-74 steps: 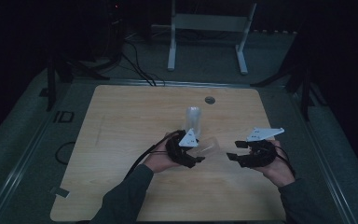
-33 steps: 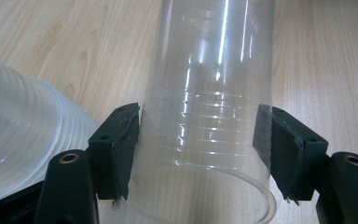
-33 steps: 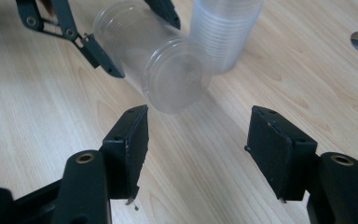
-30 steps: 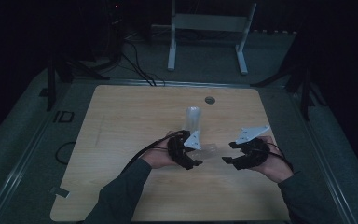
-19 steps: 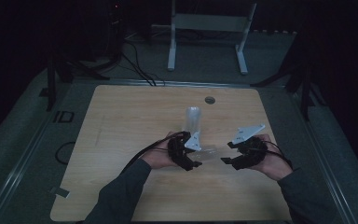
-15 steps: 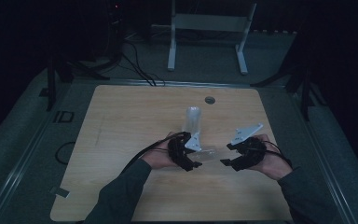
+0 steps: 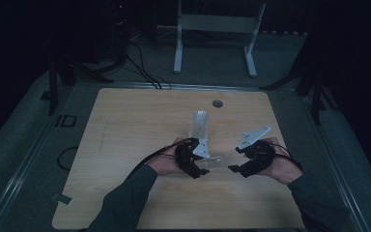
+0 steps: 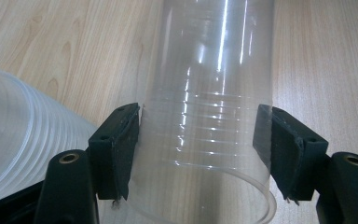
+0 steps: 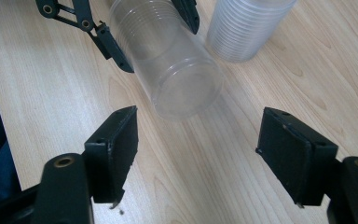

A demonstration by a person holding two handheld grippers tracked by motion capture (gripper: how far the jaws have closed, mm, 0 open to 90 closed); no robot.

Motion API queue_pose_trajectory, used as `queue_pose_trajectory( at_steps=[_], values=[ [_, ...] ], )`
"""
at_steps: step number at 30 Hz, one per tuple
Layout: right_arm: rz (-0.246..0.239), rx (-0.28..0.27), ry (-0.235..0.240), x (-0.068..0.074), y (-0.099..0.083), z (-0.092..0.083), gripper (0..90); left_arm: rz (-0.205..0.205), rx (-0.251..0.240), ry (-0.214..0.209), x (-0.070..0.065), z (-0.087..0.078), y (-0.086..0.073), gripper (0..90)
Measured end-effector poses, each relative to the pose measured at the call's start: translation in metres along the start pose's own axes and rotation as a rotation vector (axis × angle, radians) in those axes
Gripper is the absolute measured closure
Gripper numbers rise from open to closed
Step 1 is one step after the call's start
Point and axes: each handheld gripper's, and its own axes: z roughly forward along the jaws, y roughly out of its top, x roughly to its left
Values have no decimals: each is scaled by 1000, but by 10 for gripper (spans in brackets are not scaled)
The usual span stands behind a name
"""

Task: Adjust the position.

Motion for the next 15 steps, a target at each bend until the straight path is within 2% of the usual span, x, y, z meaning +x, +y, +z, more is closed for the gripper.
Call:
queue_pose_trajectory(
  at_steps=[4,8,15],
  values=[
    [-26,6,-15,1,3,1,218,6,3,-1,0,1,0,323],
    [-52,27,-7,3,6,3,180,12,10,-2,0,1,1,323],
    [-80,56,-15,6,10,6,170,19,18,-3,-1,1,2,323]
  ],
)
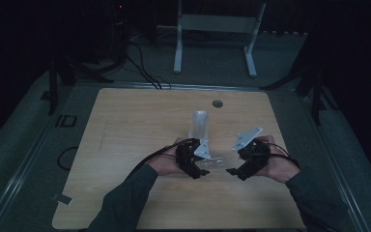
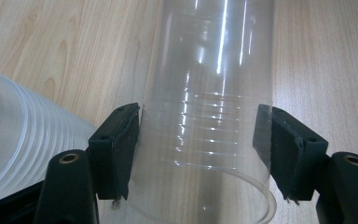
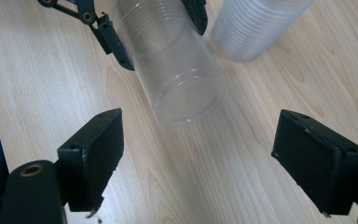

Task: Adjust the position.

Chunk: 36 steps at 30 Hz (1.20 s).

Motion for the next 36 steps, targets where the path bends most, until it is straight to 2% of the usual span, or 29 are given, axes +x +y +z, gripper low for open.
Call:
queue_pose_trajectory(
  at_steps=[1,5,13,24,33,36],
  values=[
    [0,0,0,0,0,0,170,0,0,0,0,0,0,323],
    [-43,42,10,4,2,5,263,6,5,0,-2,0,1,323],
    [-60,56,25,4,5,9,326,25,21,1,-4,3,2,323],
    [-75,91,45,6,8,17,308,56,43,11,-10,5,5,322],
    [-92,95,74,8,8,25,288,70,27,16,-12,1,9,323],
    [-88,90,78,8,6,28,284,80,17,4,-13,-1,10,323]
  ],
)
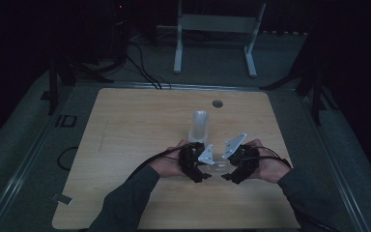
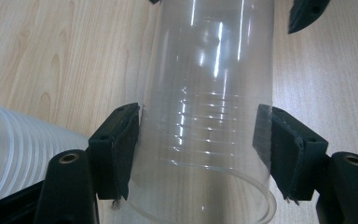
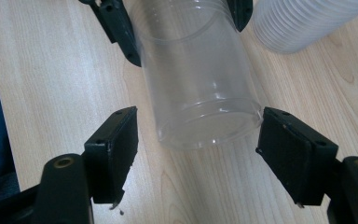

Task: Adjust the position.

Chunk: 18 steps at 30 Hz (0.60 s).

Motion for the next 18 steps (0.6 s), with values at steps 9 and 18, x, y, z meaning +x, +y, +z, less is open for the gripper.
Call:
queue_pose_trajectory(
  at_steps=[9,18],
  values=[
    [-10,8,23,2,1,4,300,18,-13,-20,-5,-1,4,323],
    [-7,18,42,2,1,8,397,17,-13,-4,-6,-3,6,323]
  ],
)
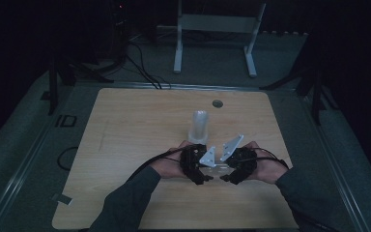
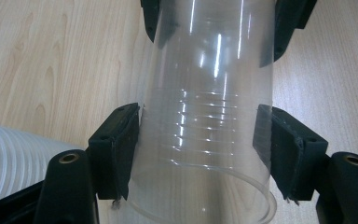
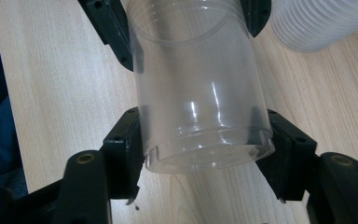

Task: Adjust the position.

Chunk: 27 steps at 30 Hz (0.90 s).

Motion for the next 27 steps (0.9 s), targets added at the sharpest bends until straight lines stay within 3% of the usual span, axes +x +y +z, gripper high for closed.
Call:
queue_pose_trajectory(
  at_steps=[14,27],
  values=[
    [-2,-25,-5,1,-3,0,417,-46,-2,-14,1,0,1,264],
    [17,-26,-7,-1,-9,1,416,-74,-28,12,2,-5,-1,216]
  ],
)
